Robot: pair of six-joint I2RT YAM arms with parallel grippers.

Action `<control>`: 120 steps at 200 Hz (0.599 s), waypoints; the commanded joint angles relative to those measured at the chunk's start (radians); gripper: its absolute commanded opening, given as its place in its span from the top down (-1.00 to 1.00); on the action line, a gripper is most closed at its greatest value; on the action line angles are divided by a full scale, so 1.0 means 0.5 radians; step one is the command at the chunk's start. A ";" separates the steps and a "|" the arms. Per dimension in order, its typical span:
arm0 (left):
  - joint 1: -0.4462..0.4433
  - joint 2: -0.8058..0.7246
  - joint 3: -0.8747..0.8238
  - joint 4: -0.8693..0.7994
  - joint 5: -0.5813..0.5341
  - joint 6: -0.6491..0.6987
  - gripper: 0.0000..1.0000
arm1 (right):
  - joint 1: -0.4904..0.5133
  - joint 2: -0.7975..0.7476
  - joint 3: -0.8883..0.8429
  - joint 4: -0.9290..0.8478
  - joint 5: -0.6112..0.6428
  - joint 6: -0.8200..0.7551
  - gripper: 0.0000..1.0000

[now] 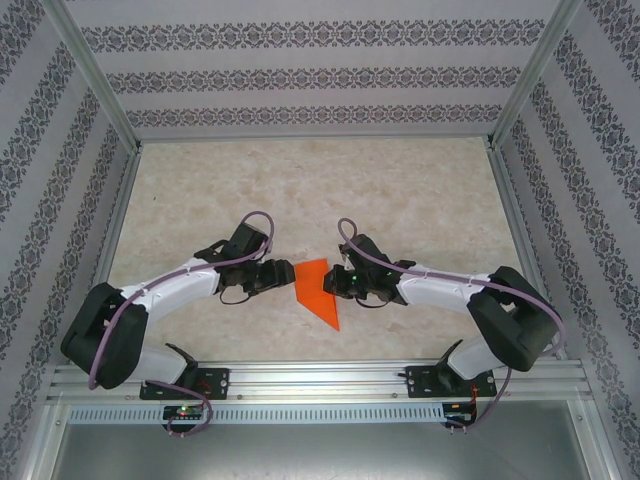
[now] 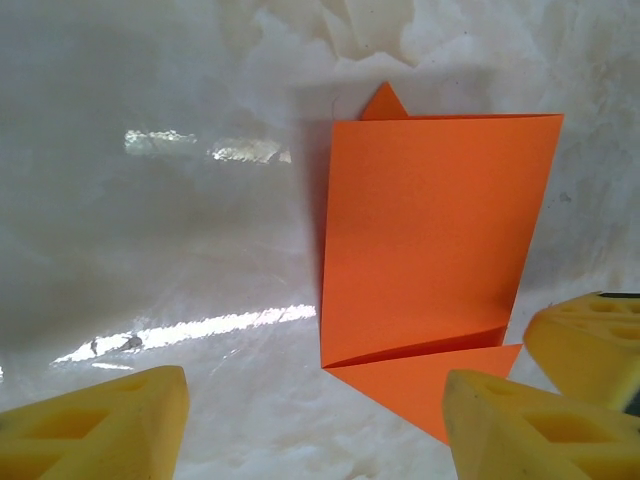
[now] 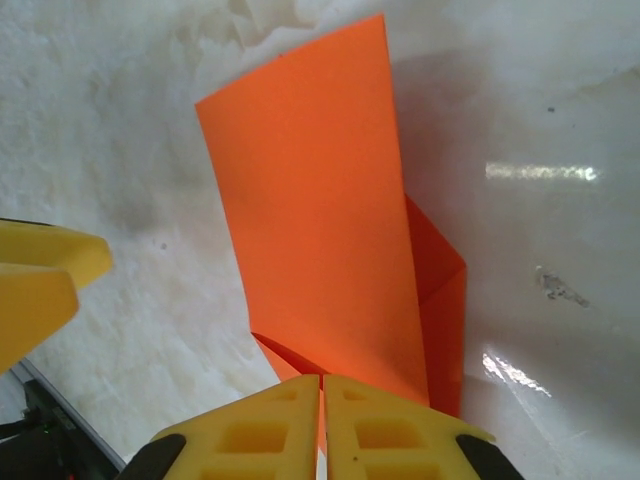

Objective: Fold a paper plane with a square sheet of paper (pick it up from the middle)
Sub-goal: Fold the wing for the fifth time at the center of the table.

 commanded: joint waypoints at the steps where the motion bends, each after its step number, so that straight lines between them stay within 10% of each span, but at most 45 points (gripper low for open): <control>1: -0.037 0.037 0.080 0.065 0.055 0.010 -0.39 | 0.019 0.032 0.028 0.008 -0.023 -0.007 0.78; 120: -0.141 0.179 0.062 0.175 0.159 -0.088 -0.41 | -0.037 0.298 -0.200 0.379 -0.014 0.113 0.78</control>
